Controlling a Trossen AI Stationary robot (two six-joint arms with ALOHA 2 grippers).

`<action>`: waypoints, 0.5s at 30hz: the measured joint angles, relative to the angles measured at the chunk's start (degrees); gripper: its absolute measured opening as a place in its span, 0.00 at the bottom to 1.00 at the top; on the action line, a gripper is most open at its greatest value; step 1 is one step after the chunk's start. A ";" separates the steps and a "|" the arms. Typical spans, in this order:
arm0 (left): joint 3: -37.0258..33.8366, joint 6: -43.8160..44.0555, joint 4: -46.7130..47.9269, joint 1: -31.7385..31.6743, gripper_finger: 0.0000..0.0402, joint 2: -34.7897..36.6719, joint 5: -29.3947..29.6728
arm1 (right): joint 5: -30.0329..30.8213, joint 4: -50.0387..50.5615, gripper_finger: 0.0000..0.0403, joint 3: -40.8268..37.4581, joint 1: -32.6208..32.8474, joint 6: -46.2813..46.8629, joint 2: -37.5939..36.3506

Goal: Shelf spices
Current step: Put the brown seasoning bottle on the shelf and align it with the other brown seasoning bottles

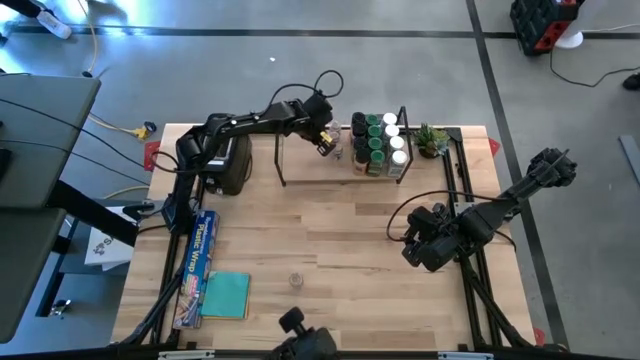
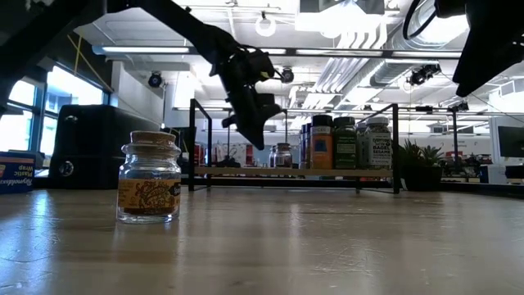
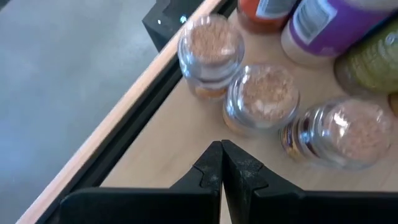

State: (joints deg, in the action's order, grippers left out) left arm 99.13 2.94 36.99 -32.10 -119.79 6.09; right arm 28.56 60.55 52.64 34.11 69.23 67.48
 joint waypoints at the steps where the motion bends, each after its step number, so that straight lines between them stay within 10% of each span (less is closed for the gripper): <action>1: 0.00 0.01 -0.60 -0.02 0.00 0.00 0.00 | -0.01 0.00 0.60 0.00 0.00 0.00 0.00; 15: 0.02 1.51 -4.14 0.11 0.00 -1.75 -2.34 | 0.00 0.00 0.60 0.00 0.00 0.43 -0.02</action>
State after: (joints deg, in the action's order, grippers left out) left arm 99.15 4.45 32.85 -31.99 -121.53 3.74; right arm 28.56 60.55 52.64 34.11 69.67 67.46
